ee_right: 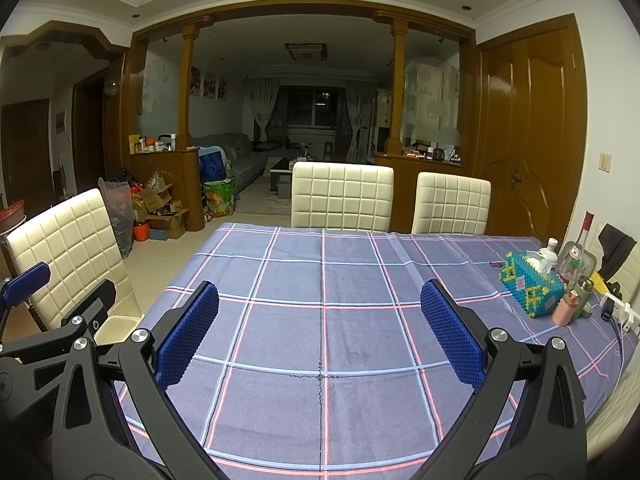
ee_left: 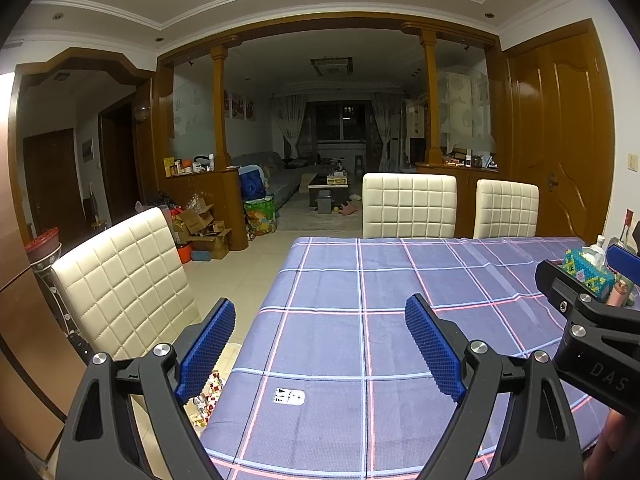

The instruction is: Collect trash

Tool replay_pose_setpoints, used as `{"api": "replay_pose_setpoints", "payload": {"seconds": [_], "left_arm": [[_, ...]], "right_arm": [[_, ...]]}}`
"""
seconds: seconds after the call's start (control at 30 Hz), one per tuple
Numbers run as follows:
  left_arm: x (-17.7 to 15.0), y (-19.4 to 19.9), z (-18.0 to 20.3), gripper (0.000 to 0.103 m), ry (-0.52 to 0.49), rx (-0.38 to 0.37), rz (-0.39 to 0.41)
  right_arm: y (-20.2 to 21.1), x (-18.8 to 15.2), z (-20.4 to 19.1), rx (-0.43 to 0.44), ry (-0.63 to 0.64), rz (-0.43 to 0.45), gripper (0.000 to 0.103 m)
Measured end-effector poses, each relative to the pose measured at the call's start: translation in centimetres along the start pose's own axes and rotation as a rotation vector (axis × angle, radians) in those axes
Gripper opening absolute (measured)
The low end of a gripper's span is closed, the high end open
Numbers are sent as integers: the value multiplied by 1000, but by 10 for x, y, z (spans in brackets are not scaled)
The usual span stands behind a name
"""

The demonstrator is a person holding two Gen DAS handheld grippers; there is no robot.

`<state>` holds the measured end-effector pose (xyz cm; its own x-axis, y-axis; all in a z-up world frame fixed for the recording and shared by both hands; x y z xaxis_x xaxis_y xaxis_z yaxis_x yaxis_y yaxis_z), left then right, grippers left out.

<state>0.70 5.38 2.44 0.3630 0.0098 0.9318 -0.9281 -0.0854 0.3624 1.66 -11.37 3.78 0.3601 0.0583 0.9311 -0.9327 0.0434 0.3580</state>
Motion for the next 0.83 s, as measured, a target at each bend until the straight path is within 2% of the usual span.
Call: {"api": "replay_pose_setpoints", "payload": {"seconds": [0.83], "left_arm": [[2,-5,-2,85,-4,-24,-23]], "right_arm": [[1,-2,-1,-5,-4,-2,99]]}}
Point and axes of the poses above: each gripper's, at about its wrist camera, not at the fingertips, and y roughly against the way its jaws point, z to its right, x to its top, the point moved 2 cm from there along -y, roughly the way its jaws point, and after that the axes turned 3 degrees about -x, right-handed, at the moved point
